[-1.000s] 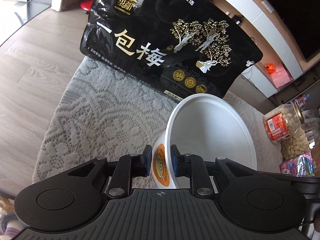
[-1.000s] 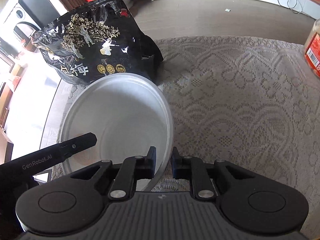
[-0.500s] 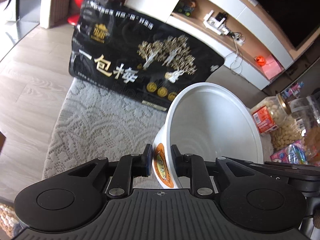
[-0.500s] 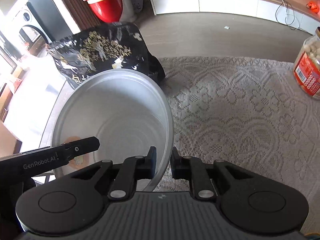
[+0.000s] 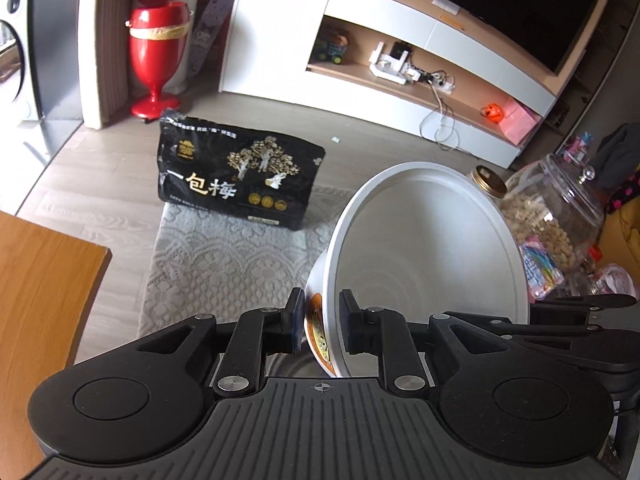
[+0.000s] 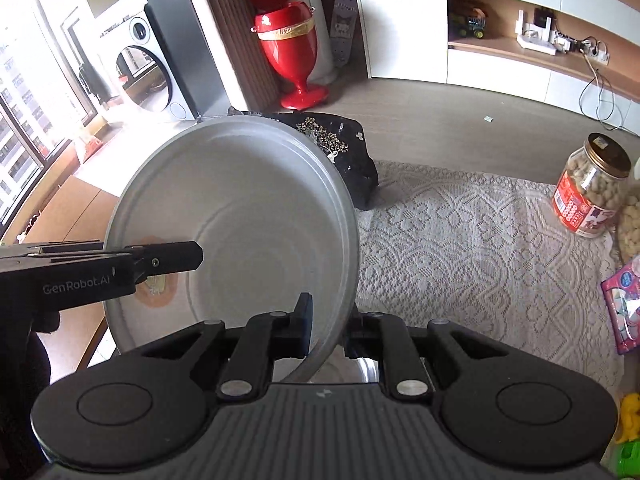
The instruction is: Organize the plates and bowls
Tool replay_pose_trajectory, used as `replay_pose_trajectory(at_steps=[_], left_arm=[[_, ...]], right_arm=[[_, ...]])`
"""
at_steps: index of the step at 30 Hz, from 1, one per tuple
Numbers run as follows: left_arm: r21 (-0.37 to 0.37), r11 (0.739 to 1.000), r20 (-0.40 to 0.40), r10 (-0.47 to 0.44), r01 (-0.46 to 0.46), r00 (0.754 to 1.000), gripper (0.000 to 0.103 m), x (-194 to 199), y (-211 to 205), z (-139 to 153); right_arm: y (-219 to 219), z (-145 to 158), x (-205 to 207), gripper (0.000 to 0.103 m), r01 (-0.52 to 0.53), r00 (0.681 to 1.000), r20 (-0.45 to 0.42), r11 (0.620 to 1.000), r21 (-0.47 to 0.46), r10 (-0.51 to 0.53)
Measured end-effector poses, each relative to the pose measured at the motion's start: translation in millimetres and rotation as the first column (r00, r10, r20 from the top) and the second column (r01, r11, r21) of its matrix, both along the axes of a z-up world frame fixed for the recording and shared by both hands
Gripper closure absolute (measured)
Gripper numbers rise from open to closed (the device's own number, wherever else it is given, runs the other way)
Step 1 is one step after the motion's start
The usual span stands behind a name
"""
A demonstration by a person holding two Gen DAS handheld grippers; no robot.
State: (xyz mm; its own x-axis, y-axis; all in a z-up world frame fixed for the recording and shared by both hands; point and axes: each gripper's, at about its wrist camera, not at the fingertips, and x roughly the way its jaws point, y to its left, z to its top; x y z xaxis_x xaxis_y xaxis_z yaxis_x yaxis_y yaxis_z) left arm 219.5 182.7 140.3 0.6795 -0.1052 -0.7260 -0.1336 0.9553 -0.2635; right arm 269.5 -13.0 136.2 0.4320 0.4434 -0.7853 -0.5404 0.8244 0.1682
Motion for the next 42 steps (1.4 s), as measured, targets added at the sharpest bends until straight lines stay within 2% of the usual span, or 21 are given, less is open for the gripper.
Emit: replay_pose_trajectory(at_steps=[5, 9, 14, 17, 23, 26, 37, 42], left_arm=[[-0.027, 0.995, -0.049, -0.101, 0.099, 0.994, 0.083, -15, -55, -10], [-0.065, 0.978, -0.097, -0.206, 0.2, 0.974, 0.083, -12, -104, -23], [-0.053, 0.957, -0.133, -0.291, 0.286, 0.947, 0.082, 7, -158, -41], [-0.058, 0.946, -0.174, -0.324, 0.319, 0.93, 0.08, 20, -184, -55], [-0.079, 0.942, -0.247, -0.336, 0.327, 0.909, 0.081, 50, -196, -92], [-0.089, 0.947, -0.272, -0.322, 0.31, 0.907, 0.087, 57, -193, -106], [-0.057, 0.953, -0.17, -0.303, 0.297, 0.938, 0.084, 56, -180, -94], [0.016, 0.96, -0.145, -0.275, 0.28, 0.95, 0.084, 50, -182, -94]], right_arm=[[-59, 7, -34, 0.088, 0.055, 0.998, 0.045, 0.998, -0.024, -0.054], [-109, 5, -48, 0.088, 0.125, 0.99, 0.079, 0.99, -0.072, -0.12], [-166, -10, -47, 0.088, 0.226, 0.973, 0.06, 0.971, -0.081, -0.222], [-192, -25, -36, 0.088, 0.267, 0.964, 0.014, 0.961, -0.076, -0.267], [-215, -64, -12, 0.088, 0.298, 0.948, -0.097, 0.952, -0.064, -0.303], [-215, -79, -5, 0.088, 0.297, 0.945, -0.122, 0.952, -0.07, -0.303], [-217, -81, 4, 0.086, 0.32, 0.941, -0.083, 0.943, -0.09, -0.327], [-217, -76, 1, 0.074, 0.331, 0.941, -0.039, 0.94, -0.089, -0.335]])
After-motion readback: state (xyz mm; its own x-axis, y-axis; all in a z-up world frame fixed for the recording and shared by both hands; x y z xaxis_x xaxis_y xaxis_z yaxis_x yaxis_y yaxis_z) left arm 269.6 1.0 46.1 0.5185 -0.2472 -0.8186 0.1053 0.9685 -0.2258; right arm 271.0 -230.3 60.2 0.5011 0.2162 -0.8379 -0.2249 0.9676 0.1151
